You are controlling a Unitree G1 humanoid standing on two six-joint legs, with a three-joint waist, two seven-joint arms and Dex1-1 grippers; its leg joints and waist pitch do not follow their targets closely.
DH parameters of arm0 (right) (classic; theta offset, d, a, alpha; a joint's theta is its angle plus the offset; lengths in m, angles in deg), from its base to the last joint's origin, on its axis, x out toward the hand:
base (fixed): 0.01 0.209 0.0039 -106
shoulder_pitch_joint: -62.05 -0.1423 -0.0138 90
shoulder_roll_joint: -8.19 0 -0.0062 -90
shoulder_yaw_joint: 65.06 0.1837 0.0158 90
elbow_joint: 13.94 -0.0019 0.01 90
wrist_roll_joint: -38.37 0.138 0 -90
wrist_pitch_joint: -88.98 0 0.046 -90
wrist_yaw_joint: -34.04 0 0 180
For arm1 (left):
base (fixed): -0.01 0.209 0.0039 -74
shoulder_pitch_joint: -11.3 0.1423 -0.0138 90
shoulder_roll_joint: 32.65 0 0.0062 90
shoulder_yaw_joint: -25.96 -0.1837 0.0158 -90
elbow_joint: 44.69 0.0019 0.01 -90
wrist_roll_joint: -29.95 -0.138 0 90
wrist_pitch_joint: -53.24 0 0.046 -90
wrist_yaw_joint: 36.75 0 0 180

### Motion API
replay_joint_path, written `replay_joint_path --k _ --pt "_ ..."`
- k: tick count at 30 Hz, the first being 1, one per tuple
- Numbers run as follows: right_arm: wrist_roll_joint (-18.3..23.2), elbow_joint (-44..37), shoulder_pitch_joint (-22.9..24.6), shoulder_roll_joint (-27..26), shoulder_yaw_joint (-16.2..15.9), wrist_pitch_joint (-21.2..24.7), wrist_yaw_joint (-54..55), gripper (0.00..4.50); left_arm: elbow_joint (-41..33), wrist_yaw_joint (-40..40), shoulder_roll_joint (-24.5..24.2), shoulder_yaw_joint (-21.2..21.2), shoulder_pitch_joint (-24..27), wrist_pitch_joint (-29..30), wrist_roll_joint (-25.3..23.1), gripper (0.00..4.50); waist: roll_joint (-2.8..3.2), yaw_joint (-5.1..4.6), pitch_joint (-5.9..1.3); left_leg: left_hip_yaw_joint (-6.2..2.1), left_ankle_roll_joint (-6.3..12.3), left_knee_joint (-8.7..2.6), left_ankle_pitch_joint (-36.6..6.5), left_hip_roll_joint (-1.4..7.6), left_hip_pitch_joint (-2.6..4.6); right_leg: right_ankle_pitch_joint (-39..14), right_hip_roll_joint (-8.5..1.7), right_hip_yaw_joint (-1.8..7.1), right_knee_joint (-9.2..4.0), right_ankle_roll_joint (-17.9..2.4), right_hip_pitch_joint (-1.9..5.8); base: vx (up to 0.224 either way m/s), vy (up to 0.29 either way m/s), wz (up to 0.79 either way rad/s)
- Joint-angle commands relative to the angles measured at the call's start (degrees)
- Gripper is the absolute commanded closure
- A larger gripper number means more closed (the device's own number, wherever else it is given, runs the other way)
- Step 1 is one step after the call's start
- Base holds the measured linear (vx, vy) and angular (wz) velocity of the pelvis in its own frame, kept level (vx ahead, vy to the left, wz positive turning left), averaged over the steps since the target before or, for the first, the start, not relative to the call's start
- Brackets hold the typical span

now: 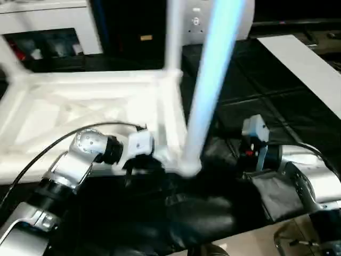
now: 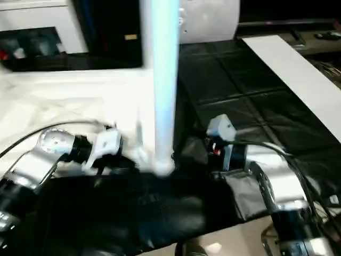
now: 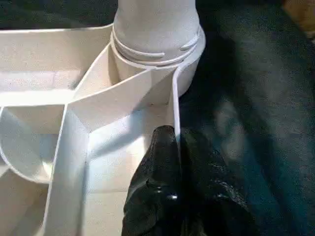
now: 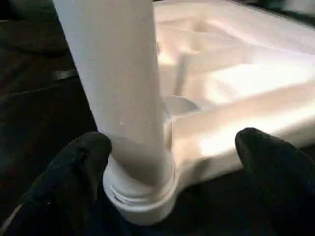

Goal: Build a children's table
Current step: Rotate leg to tighten

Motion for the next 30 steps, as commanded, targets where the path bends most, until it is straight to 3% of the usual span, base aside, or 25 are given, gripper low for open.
replay_joint_path --k 1,6,23,30 --pt "0.8 1.4 -1.1 1.0 -1.6 -0.7 -3.6 0.39 -1.1 4.4 0.0 -4.0 0.3 -1.9 -0.9 4.5 -0.41 -0.39 -3.93 -1.23 5.77 -3.15 -6.6 3.85 0.94 -7.6 -5.03 2.97 -3.24 -14.7 2.68 0.0 0.0 0.0" --pt "0.1 4.3 -2.8 0.8 -3.6 -1.6 -7.9 0.77 -0.6 5.1 -0.1 -4.0 -0.4 -2.6 -0.9 4.5 -0.42 -0.29 -3.96 -1.32 4.33 -3.13 -7.8 3.82 1.01 -11.5 -5.23 3.1 -3.56 -13.7 2.59 0.0 0.0 0.0" --pt "-1.7 10.8 -7.1 -2.9 -7.9 -4.7 -11.6 2.03 -0.1 5.8 0.3 -4.0 -0.9 -3.4 -1.2 4.5 -0.5 -0.4 -3.61 -1.41 4.44 -3.25 -7.8 3.79 0.86 -12.2 -5.18 3.06 -3.49 -13.6 2.32 0.0 0.0 0.0" --pt "-1.0 10.5 -6.9 -3.8 -8.3 -3.2 -12.4 2.47 -0.1 5.3 0.4 -3.9 -0.9 -2.6 -1.3 4.5 -0.48 -0.44 -3.44 -1.47 4.03 -3.39 -8.8 3.81 0.91 -14.0 -5.21 3.1 -3.72 -13.0 2.28 0.0 0.0 0.0"
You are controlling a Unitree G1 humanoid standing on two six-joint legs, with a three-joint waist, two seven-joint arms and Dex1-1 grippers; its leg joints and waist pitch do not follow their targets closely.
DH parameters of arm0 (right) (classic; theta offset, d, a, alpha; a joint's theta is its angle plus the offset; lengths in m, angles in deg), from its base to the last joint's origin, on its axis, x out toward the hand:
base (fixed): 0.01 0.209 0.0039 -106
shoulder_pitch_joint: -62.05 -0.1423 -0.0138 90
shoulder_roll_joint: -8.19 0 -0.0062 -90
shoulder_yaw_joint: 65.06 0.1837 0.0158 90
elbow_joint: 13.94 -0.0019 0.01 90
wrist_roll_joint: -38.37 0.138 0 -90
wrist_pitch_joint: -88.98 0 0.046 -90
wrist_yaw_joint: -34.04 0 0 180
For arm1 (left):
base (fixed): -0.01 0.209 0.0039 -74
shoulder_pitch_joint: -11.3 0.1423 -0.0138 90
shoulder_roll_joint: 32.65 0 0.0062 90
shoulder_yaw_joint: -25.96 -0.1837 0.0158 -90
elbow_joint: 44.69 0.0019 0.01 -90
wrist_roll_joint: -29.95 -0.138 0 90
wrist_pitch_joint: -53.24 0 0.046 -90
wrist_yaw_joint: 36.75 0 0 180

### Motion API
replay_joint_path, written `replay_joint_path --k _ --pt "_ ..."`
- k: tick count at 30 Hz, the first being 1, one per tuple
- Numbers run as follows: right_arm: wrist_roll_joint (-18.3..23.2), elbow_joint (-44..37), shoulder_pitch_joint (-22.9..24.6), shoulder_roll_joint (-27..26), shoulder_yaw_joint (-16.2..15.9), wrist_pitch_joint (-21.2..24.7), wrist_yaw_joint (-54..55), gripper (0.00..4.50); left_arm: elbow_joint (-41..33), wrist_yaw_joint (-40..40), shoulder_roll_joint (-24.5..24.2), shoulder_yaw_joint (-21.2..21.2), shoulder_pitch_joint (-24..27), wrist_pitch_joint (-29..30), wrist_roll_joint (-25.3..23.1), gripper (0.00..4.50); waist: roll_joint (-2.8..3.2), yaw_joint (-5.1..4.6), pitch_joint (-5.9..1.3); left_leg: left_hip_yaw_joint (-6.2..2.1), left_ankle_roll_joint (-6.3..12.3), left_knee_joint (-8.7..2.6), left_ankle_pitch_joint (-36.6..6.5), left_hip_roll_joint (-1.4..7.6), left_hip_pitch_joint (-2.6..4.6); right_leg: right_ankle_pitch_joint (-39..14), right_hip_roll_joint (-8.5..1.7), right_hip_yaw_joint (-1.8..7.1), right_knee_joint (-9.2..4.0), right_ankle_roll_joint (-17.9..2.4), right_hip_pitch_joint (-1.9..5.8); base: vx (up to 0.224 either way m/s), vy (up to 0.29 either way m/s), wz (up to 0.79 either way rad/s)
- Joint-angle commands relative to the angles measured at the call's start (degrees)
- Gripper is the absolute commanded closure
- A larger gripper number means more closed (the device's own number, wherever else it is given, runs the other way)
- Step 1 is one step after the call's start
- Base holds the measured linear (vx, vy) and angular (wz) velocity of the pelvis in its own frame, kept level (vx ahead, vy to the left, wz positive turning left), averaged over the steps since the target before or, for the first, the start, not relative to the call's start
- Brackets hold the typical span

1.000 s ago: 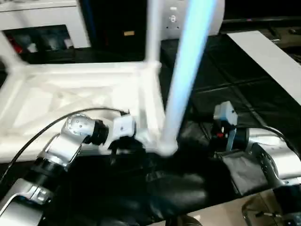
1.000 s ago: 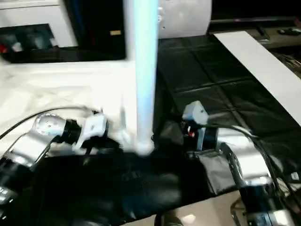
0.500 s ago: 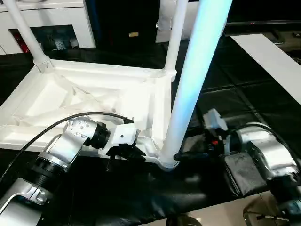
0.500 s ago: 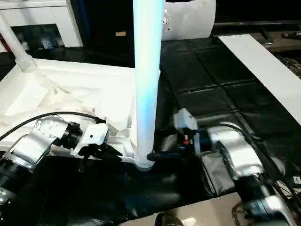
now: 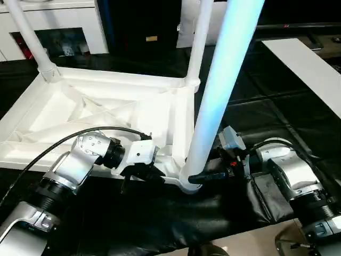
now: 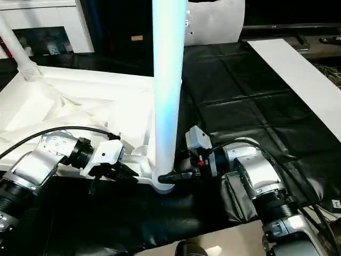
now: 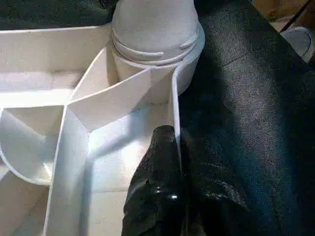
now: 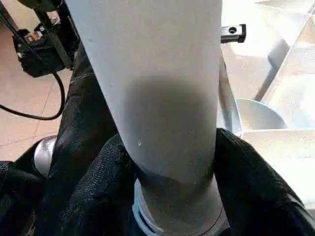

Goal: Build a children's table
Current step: Rotate leg to tighten

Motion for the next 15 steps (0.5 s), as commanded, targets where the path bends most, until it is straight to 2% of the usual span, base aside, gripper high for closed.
replay_joint_path --k 1,5,8,11,12,13,14,15 --pt "0.6 -0.6 -0.1 -0.3 -0.6 1.2 -1.0 2.5 -0.4 2.0 0.7 -2.8 -0.4 -0.3 -0.9 4.5 -0.34 -0.42 -3.49 -1.44 4.26 -3.83 -8.7 3.8 0.97 -14.1 -5.15 3.1 -4.15 -13.0 2.33 0.0 0.0 0.0" --pt "3.0 -3.9 2.1 -0.1 0.1 5.0 -0.4 2.52 -1.5 -0.4 1.8 -1.2 0.4 3.4 0.5 4.5 -0.19 -0.38 -3.41 -1.44 4.07 -3.89 -8.7 3.84 1.0 -13.6 -5.1 3.16 -4.12 -13.2 2.35 0.0 0.0 0.0" --pt "4.2 -8.7 4.7 -1.1 0.8 10.6 5.0 2.52 -2.4 -5.6 4.0 0.4 0.6 7.8 0.5 4.5 -0.19 -0.2 -3.38 -1.51 4.08 -4.0 -8.5 3.93 1.01 -13.0 -5.09 3.16 -4.12 -13.2 2.28 0.0 0.0 0.0" --pt "1.5 -12.9 7.2 -5.6 0.7 14.8 16.4 2.52 -3.3 -13.3 8.6 2.5 0.9 14.5 1.0 4.5 -0.21 -0.45 -2.77 -1.59 2.38 -4.36 -11.8 3.75 1.14 -19.6 -5.13 3.28 -4.94 -11.8 1.88 0.0 0.0 0.0" --pt "0.9 -13.4 7.6 -7.6 0.9 15.9 19.9 2.52 -3.5 -15.4 10.0 2.9 1.0 16.0 0.9 4.5 -0.25 -0.78 -2.67 -1.93 1.4 -4.5 -13.4 3.5 1.04 -24.5 -5.44 3.21 -5.33 -10.4 2.04 0.0 0.0 0.0" --pt "0.6 -13.5 7.7 -9.1 1.2 16.5 22.3 2.52 -3.4 -16.7 10.8 3.0 0.9 16.5 0.6 4.5 -0.43 -1.07 -2.7 -2.17 0.76 -4.68 -13.9 3.42 0.88 -27.1 -5.43 3.13 -5.54 -9.1 2.1 0.0 0.0 0.0" --pt "0.4 -13.5 7.7 -9.9 1.4 16.7 23.6 2.52 -3.4 -17.4 11.3 3.0 0.9 16.7 0.4 4.5 -0.52 -1.43 -2.58 -2.21 0.55 -4.77 -14.2 3.4 0.76 -28.0 -5.41 3.21 -5.64 -8.4 2.04 0.0 0.0 0.0" --pt "-1.9 -12.9 7.8 -14.2 1.7 17.8 30.6 2.52 -2.8 -22.1 14.5 3.7 0.4 19.0 -0.5 4.5 -0.44 -2.0 -2.63 -2.41 0.4 -4.78 -14.7 3.34 0.74 -29.1 -5.49 3.15 -5.79 -7.8 2.04 0.0 0.0 0.0"
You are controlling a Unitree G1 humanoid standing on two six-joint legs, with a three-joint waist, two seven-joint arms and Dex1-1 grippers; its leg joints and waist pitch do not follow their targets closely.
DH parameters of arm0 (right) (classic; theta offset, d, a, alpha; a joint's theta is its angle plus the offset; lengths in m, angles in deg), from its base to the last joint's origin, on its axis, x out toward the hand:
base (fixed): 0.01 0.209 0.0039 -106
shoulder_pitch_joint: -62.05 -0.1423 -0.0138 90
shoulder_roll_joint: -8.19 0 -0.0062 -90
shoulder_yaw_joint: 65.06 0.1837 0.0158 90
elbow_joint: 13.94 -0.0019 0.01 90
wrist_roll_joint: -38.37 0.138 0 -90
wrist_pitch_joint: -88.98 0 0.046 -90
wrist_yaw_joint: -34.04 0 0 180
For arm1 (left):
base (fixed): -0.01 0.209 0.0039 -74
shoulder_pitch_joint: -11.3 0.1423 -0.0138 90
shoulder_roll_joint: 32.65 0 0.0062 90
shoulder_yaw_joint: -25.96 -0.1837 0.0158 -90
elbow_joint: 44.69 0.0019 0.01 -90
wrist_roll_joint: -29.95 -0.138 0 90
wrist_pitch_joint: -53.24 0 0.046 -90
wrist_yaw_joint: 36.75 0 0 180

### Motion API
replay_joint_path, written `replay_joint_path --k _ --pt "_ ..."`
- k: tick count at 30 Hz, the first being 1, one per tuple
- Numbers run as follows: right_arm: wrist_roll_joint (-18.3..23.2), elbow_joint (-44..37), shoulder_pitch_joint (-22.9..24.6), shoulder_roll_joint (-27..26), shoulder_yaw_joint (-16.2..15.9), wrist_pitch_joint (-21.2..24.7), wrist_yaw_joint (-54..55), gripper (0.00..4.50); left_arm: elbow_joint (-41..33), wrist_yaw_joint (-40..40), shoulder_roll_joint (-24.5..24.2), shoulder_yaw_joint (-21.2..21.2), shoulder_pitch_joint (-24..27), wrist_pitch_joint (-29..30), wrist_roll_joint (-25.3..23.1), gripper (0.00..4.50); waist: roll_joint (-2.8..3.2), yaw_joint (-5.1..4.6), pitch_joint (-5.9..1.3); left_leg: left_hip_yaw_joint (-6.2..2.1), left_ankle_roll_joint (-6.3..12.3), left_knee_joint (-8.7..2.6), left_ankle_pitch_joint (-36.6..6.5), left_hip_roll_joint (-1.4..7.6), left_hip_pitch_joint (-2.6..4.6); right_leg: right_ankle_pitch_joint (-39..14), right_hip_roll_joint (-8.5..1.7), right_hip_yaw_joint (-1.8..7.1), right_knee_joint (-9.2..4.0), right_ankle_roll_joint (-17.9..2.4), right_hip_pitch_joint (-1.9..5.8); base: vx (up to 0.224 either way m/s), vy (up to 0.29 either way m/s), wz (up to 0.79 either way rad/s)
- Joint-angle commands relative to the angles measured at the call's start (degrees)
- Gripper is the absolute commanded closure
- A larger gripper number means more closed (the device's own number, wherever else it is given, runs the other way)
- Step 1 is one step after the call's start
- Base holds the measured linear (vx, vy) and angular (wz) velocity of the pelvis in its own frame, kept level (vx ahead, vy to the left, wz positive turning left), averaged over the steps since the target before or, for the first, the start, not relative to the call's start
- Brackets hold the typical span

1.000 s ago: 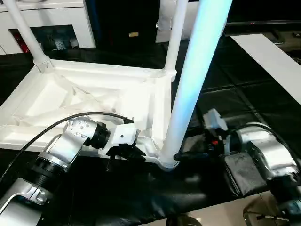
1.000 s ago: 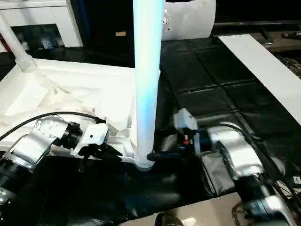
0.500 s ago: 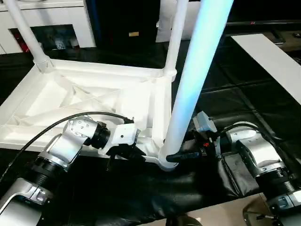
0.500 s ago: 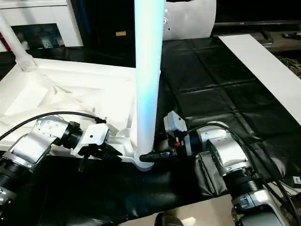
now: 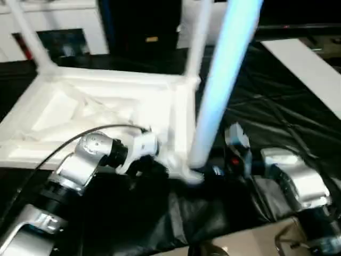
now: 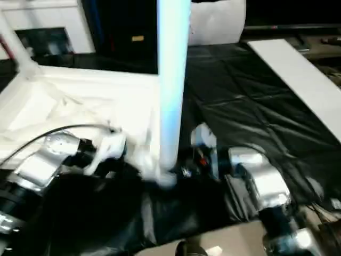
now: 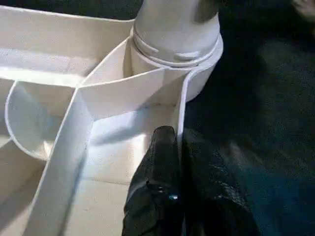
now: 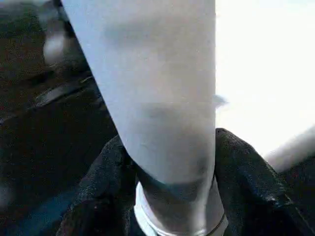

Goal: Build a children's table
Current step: Rotate leg to tighten

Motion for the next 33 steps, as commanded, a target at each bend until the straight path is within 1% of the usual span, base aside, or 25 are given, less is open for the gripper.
replay_joint_path --k 1,3,5,6,9,10,11,12,14,15,17,20,21,22,23,24,25,26,27,28,29,30,31,32,33 --pt "-1.0 -1.0 0.6 -8.2 -6.6 3.5 6.6 2.52 -0.5 -9.6 8.4 -1.5 -1.0 3.5 0.7 4.5 -0.5 -0.37 -2.54 -2.3 0.21 -4.67 -15.0 3.39 0.49 -28.7 -5.32 3.09 -5.82 -8.2 1.56 0.0 0.0 0.0" --pt "-3.0 0.4 0.2 -11.6 -6.2 4.1 13.0 2.52 0.4 -13.6 11.2 -0.7 -1.8 5.2 -0.1 4.5 -0.61 -0.95 -2.5 -2.41 0.41 -4.63 -15.4 3.21 0.55 -30.4 -5.43 3.08 -6.22 -7.5 1.53 0.0 0.0 0.0" --pt "-4.6 3.1 -0.8 -15.2 -4.6 4.9 20.4 2.52 1.5 -17.0 13.6 -0.1 -2.7 6.8 -0.8 4.5 -0.41 -1.38 -2.33 -2.47 0.49 -4.79 -15.6 3.14 0.43 -31.4 -5.3 2.97 -6.36 -6.9 1.41 0.0 0.0 0.0" --pt "-7.1 6.9 -2.8 -18.8 -2.9 3.6 28.6 2.53 3.2 -22.4 16.6 0.9 -4.0 7.9 -2.1 4.5 -0.34 -1.5 -2.34 -2.61 0.2 -4.76 -16.6 2.97 0.55 -33.3 -5.37 2.81 -6.65 -6.2 1.3 0.0 0.0 0.0" --pt "-9.1 10.1 -5.0 -21.6 -1.1 2.1 35.7 2.53 4.6 -26.5 18.5 1.3 -4.9 8.1 -3.6 4.5 -0.07 -2.16 -2.36 -2.81 -0.35 -4.92 -18.1 2.97 0.83 -33.7 -5.41 2.74 -7.03 -5.8 1.05 0.0 0.0 0.0" --pt "-9.7 11.0 -5.7 -22.3 -0.4 1.7 37.9 2.53 4.9 -27.5 18.9 1.3 -5.1 8.0 -4.2 4.5 0.08 -2.22 -2.44 -2.8 -0.36 -4.97 -18.3 3.07 0.91 -32.7 -5.34 2.8 -7.01 -5.8 1.01 0.0 0.0 0.0" --pt "-9.5 11.6 -6.1 -23.3 0.6 1.1 39.1 1.98 5.0 -28.0 19.3 1.3 -5.2 8.1 -4.7 4.5 0.11 -2.39 -2.51 -2.7 -0.05 -5.03 -18.4 3.1 0.86 -30.5 -5.21 2.9 -6.98 -6.0 1.02 0.0 0.0 0.0" --pt "-8.9 11.4 -6.5 -24.1 1.6 0.1 39.0 1.98 4.9 -27.6 19.3 0.7 -5.1 7.8 -5.4 4.5 0.19 -2.41 -2.64 -2.68 0.2 -5.16 -17.9 3.21 0.74 -27.8 -5.1 2.9 -6.75 -6.5 1.21 0.0 0.0 0.0" --pt "-9.2 10.8 -6.4 -23.9 1.7 -1.1 38.6 1.78 4.6 -26.7 18.9 0.3 -4.9 7.6 -5.7 4.5 0.26 -2.32 -2.81 -2.49 0.85 -5.24 -16.5 3.31 0.56 -22.8 -5.01 3.0 -6.36 -7.5 1.43 0.0 0.0 0.0" --pt "-9.7 10.6 -6.3 -24.0 1.8 -1.8 38.9 1.54 4.4 -26.4 18.8 0.1 -4.8 7.7 -5.9 4.5 0.32 -2.26 -2.85 -2.35 1.05 -5.23 -15.7 3.37 0.54 -20.1 -4.99 3.04 -6.13 -8.4 1.5 0.0 0.0 0.0" --pt "-9.0 9.3 -5.1 -22.9 2.5 -3.0 36.7 1.4 3.6 -24.3 17.3 -0.3 -4.2 7.1 -5.9 4.5 0.25 -2.2 -2.92 -2.13 1.64 -5.11 -14.8 3.34 0.47 -17.6 -5.05 3.12 -5.97 -9.5 1.67 0.0 0.0 0.0" --pt "-7.1 8.6 -4.3 -21.9 3.3 -3.7 34.4 1.2 3.3 -22.7 16.0 -0.7 -3.9 6.1 -5.6 4.5 0.15 -1.97 -2.91 -1.97 2.47 -5.02 -14.4 3.29 0.48 -18.3 -5.17 3.2 -6.1 -9.8 1.76 0.0 0.0 0.0" --pt "-5.9 5.9 -2.1 -17.3 2.5 -5.2 27.8 1.06 2.8 -20.0 13.8 -0.9 -3.0 4.4 -5.3 4.5 0.11 -1.74 -2.93 -1.94 3.01 -4.99 -13.4 3.22 0.41 -18.2 -5.23 3.16 -6.16 -9.6 2.01 0.0 0.0 0.0" --pt "-5.5 4.5 -1.0 -14.6 2.2 -6.0 24.2 0.98 2.6 -18.3 12.6 -1.1 -2.6 3.5 -5.1 4.5 0.06 -1.56 -3.06 -1.89 3.49 -4.83 -12.9 3.26 0.41 -17.4 -5.21 3.18 -6.14 -9.4 2.16 0.0 0.0 0.0" --pt "-5.4 4.1 -0.7 -13.8 2.1 -6.3 23.1 0.98 2.6 -17.8 12.2 -1.1 -2.4 3.2 -5.1 4.5 -0.02 -1.39 -3.12 -1.77 3.93 -4.71 -12.0 3.38 0.43 -15.8 -5.15 3.24 -5.95 -9.4 2.28 0.0 0.0 0.0" --pt "-4.8 2.6 0.7 -9.4 1.9 -7.5 17.5 0.85 2.2 -13.9 9.8 -1.8 -1.7 0.7 -4.8 4.5 0.01 -1.2 -3.19 -1.75 4.99 -4.62 -10.1 3.34 0.21 -12.8 -5.04 3.15 -5.58 -10.2 2.45 0.0 0.0 0.0" --pt "-4.7 2.3 1.0 -8.3 1.9 -7.9 16.1 0.73 2.1 -12.8 9.1 -2.0 -1.5 0.1 -4.6 4.5 0.04 -1.12 -3.26 -1.67 5.42 -4.58 -9.2 3.45 0.14 -11.4 -5.1 3.18 -5.42 -10.6 2.53 0.058 -0.019 0.02" --pt "-4.5 2.1 1.2 -7.2 2.1 -8.2 14.9 0.62 2.0 -11.7 8.5 -2.1 -1.3 -0.4 -4.5 4.5 0.01 -0.89 -3.72 -1.44 6.97 -4.11 -5.3 3.28 0.24 -4.5 -4.81 3.08 -4.54 -12.8 2.59 0.05 -0.023 0.0" --pt "-4.5 2.1 1.3 -6.6 2.2 -8.4 14.2 0.54 2.0 -11.1 8.2 -2.1 -1.2 -0.6 -4.3 4.5 -0.04 -0.95 -3.71 -1.41 7.48 -4.06 -4.2 3.23 -0.04 -2.6 -4.83 3.07 -4.28 -13.6 2.78 0.05 -0.023 0.0" --pt "-4.5 2.1 1.3 -6.6 2.2 -8.4 14.2 0.5 2.0 -11.1 8.2 -2.1 -1.2 -0.6 -4.3 4.5 0.01 -0.85 -3.78 -1.37 8.1 -3.93 -3.3 3.23 -0.03 -0.6 -4.86 2.96 -4.11 -14.4 2.76 0.0 0.0 0.0" --pt "-3.5 1.7 1.5 -3.3 2.7 -8.5 9.6 0.42 2.0 -6.9 5.8 -3.2 -0.9 -3.5 -4.0 4.5 -0.15 -0.77 -3.81 -1.42 8.32 -3.89 -3.0 3.18 0.0 -0.1 -4.8 2.89 -4.07 -14.5 2.94 0.0 0.0 0.0" --pt "-2.5 1.2 1.6 0.6 2.3 -8.8 3.8 0.42 2.1 -1.5 3.2 -4.4 -0.7 -7.3 -3.3 4.5 -0.03 -0.75 -3.92 -1.46 9.0 -3.83 -2.4 3.29 0.02 0.9 -4.78 2.88 -3.81 -14.7 3.04 0.0 0.0 0.0" --pt "-2.2 1.1 1.6 1.5 2.1 -9.0 2.4 0.18 2.1 -0.5 2.7 -4.6 -0.6 -7.9 -3.1 4.5 0.05 -0.53 -3.92 -1.46 9.56 -3.69 -2.6 3.21 0.15 1.1 -4.69 2.77 -3.84 -14.9 2.94 0.0 0.0 0.0" --pt "-1.2 0.7 1.7 4.1 1.3 -9.2 -2.1 0.18 2.2 2.8 1.6 -4.8 -0.7 -9.3 -2.0 4.5 0.12 -0.47 -3.76 -1.34 9.96 -3.72 -2.5 3.43 0.22 1.6 -4.64 2.82 -3.67 -15.3 2.79 0.0 0.0 0.0" --pt "-1.2 0.6 1.7 4.2 1.3 -9.2 -2.2 0.18 2.2 2.8 1.5 -4.8 -0.7 -9.4 -2.0 4.5 0.16 -0.34 -3.69 -1.28 10.15 -3.72 -3.1 3.59 0.36 1.1 -4.65 2.8 -3.71 -15.7 2.67 0.0 0.0 0.0"
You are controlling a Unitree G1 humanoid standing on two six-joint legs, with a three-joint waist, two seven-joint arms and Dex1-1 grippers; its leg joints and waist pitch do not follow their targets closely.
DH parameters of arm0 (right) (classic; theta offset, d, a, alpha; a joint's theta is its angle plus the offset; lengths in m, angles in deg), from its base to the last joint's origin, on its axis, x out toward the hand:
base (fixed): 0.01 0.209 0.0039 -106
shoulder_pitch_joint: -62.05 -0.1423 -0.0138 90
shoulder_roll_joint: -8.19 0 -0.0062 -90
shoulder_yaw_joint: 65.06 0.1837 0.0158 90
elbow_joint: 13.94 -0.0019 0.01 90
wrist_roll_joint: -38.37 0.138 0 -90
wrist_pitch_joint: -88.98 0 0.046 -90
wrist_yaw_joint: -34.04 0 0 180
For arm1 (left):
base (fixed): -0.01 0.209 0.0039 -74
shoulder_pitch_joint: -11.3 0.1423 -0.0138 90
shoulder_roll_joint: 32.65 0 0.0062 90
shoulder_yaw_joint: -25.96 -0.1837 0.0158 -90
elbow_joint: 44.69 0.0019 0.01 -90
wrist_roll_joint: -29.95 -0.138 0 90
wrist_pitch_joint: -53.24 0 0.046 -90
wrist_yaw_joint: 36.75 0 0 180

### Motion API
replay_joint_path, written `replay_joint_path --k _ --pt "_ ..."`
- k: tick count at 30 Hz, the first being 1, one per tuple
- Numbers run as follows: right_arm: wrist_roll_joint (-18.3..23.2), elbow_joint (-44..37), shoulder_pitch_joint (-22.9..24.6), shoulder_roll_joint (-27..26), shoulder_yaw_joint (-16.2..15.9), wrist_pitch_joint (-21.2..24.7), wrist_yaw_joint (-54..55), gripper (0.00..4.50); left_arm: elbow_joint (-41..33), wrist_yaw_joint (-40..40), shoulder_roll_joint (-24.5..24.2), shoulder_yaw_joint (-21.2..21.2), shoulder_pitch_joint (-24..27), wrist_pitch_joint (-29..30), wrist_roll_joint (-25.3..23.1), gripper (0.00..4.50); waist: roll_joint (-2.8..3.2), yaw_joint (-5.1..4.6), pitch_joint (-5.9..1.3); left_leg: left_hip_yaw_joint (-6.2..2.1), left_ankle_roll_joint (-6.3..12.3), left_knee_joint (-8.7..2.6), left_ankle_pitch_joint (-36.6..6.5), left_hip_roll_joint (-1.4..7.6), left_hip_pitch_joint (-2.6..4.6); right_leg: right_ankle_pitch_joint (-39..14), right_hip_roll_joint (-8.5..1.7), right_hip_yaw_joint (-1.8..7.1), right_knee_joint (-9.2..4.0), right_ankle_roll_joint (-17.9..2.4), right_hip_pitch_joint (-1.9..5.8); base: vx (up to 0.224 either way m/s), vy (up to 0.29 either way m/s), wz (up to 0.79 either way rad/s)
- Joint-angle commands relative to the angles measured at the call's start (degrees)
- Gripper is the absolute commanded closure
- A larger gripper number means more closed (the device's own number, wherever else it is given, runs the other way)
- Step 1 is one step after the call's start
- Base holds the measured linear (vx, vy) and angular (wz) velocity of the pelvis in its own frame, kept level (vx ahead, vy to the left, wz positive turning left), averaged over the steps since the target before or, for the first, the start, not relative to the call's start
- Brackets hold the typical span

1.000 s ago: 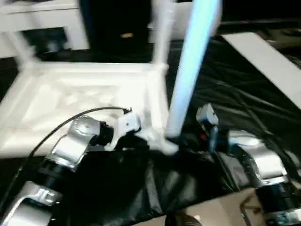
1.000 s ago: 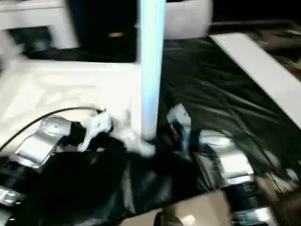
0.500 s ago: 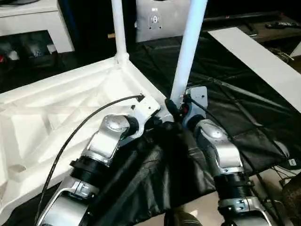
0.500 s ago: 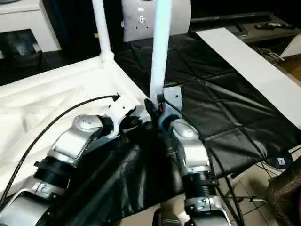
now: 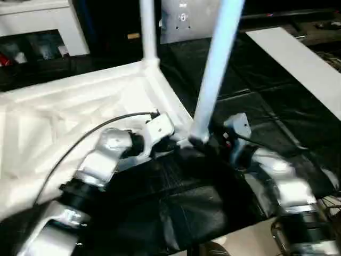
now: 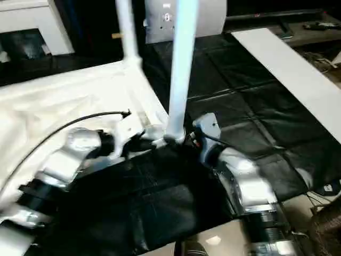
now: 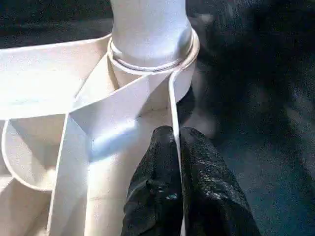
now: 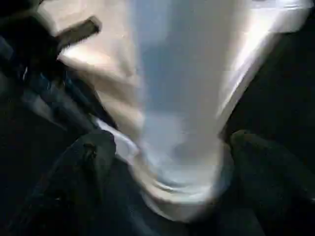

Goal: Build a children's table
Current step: Rotate leg to tighten

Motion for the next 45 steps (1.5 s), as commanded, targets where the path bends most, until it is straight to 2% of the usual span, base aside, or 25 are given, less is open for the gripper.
replay_joint_path --k 1,5,6,9,11,12,13,20,22,29,33,35,38,40,41,44,45 --pt "1.4 -1.8 0.2 0.5 -1.4 -0.6 -4.6 0.18 0.4 5.7 0.0 -3.9 0.7 -2.3 0.5 4.5 -0.25 0.02 -3.54 -1.29 9.49 -2.55 -3.8 3.59 0.88 -0.8 -4.98 3.01 -2.46 -15.7 3.25 0.0 0.0 0.0" --pt "3.6 -1.3 -0.6 4.7 -2.8 -2.6 -14.9 0.18 0.7 12.7 -3.1 -5.2 0.0 -4.7 1.8 4.5 -0.22 0.75 -3.44 -1.23 7.64 -2.74 -6.8 3.99 1.24 -6.5 -5.1 2.97 -2.87 -15.5 3.02 0.0 0.0 0.0" --pt "4.1 -1.1 -1.1 5.2 -3.1 -2.5 -16.9 0.18 1.1 14.1 -3.8 -5.5 -0.3 -5.6 1.7 4.5 -0.28 0.86 -3.43 -1.25 7.12 -2.8 -7.4 3.99 1.1 -7.6 -5.12 2.95 -2.87 -15.2 3.12 0.0 0.0 0.0" --pt "5.4 -0.7 -2.2 6.4 -4.2 -2.4 -20.5 0.53 2.1 16.6 -4.9 -6.0 -1.0 -7.6 2.0 4.5 -0.31 0.98 -3.45 -1.3 6.28 -2.82 -8.4 3.85 1.0 -9.5 -5.23 2.95 -3.02 -14.7 3.13 0.0 0.0 0.0" --pt "5.8 -0.5 -2.8 6.8 -5.0 -2.2 -22.6 0.53 2.3 18.0 -5.3 -6.2 -1.4 -8.2 2.1 4.5 -0.31 1.03 -3.43 -1.31 5.87 -2.84 -8.7 3.88 1.05 -10.7 -5.25 2.98 -3.11 -14.4 3.01 0.0 0.0 0.0" --pt "6.0 -0.2 -3.4 7.0 -5.7 -2.1 -24.1 0.81 2.3 18.9 -5.4 -6.3 -1.6 -8.6 2.1 4.5 -0.38 1.09 -3.44 -1.31 5.54 -2.77 -8.8 3.84 1.01 -11.3 -5.32 3.05 -3.09 -14.3 3.01 0.0 0.0 0.0" --pt "5.9 0.1 -3.8 7.0 -6.4 -2.1 -25.3 0.81 2.3 19.4 -5.4 -6.4 -1.7 -8.7 2.1 4.5 -0.67 1.12 -3.55 -1.31 5.55 -2.73 -8.6 3.8 0.96 -11.4 -5.33 3.01 -3.07 -14.2 3.09 0.0 0.0 0.0" --pt "5.4 1.9 -5.2 6.4 -8.4 -2.8 -27.9 1.35 3.3 19.7 -5.3 -6.9 -2.3 -10.0 2.4 4.5 -0.59 1.89 -3.85 -1.21 6.11 -2.43 -6.6 3.77 0.99 -9.3 -5.24 3.02 -2.68 -14.5 2.93 0.0 0.0 0.0" --pt "5.4 2.3 -5.4 6.2 -8.8 -3.0 -28.1 1.65 3.4 19.8 -5.2 -6.9 -2.3 -10.2 2.4 4.5 -0.68 2.04 -3.95 -1.23 6.19 -2.41 -6.0 3.76 0.94 -8.7 -5.25 3.0 -2.53 -14.6 3.03 0.0 0.0 0.0" --pt "5.3 2.9 -5.8 6.3 -10.0 -2.5 -29.5 2.2 3.6 19.7 -5.2 -6.9 -2.1 -10.6 2.2 4.5 -0.61 2.24 -4.11 -1.24 6.37 -2.3 -5.5 3.76 0.94 -8.2 -5.22 2.93 -2.41 -14.6 3.08 0.0 0.0 0.0" --pt "5.8 2.4 -5.5 6.3 -10.4 -1.4 -30.1 2.47 3.8 19.0 -5.1 -6.7 -2.0 -10.3 2.4 4.5 -0.61 2.25 -4.05 -1.28 5.84 -2.35 -6.5 3.76 0.96 -9.5 -5.17 2.92 -2.52 -14.5 3.04 0.0 0.0 0.0" --pt "6.3 1.4 -4.9 6.3 -10.5 -0.4 -29.7 2.5 3.5 18.3 -4.7 -6.1 -1.8 -9.2 3.1 4.5 -0.64 2.28 -4.03 -1.27 5.66 -2.34 -6.6 3.75 0.96 -10.0 -5.25 2.97 -2.53 -14.4 3.05 0.0 0.0 0.0" --pt "7.9 -1.4 -3.2 5.2 -9.5 3.4 -25.8 2.53 1.9 15.9 -3.4 -4.5 -1.1 -5.6 4.3 4.5 -0.69 2.34 -3.93 -1.29 5.61 -2.41 -6.0 3.79 0.85 -9.3 -5.19 3.02 -2.47 -14.3 3.13 0.0 0.0 0.0" --pt "8.1 -2.5 -2.6 4.2 -8.9 4.9 -23.1 2.53 1.3 14.6 -2.8 -4.1 -0.9 -4.5 4.3 4.5 -0.79 2.22 -3.86 -1.33 5.56 -2.43 -6.6 3.71 0.9 -10.9 -5.19 2.97 -2.67 -13.9 2.96 0.0 0.0 0.0" --pt "8.4 -3.4 -2.3 3.3 -8.7 7.3 -20.5 2.53 0.9 13.3 -2.3 -3.8 -0.7 -3.2 4.4 4.5 -0.82 2.16 -3.79 -1.35 5.32 -2.48 -7.1 3.64 0.84 -12.0 -5.2 2.96 -2.79 -13.6 2.98 0.0 0.0 0.0" --pt "4.5 -3.6 -2.0 -2.2 -8.2 10.0 -8.4 2.53 0.3 5.9 1.3 -2.3 -1.1 3.1 3.6 4.5 -0.73 1.63 -3.25 -1.47 3.18 -2.81 -10.2 3.48 1.09 -19.5 -5.33 3.09 -3.71 -11.6 2.55 0.0 0.0 0.0" --pt "3.7 -3.2 -2.2 -4.2 -7.8 11.3 -4.8 2.53 0.3 3.8 2.7 -1.8 -1.2 4.7 3.7 4.5 -0.94 1.27 -3.05 -1.8 1.9 -3.01 -11.4 3.23 0.9 -24.3 -5.48 2.94 -4.09 -10.2 2.72 0.0 0.0 0.0"
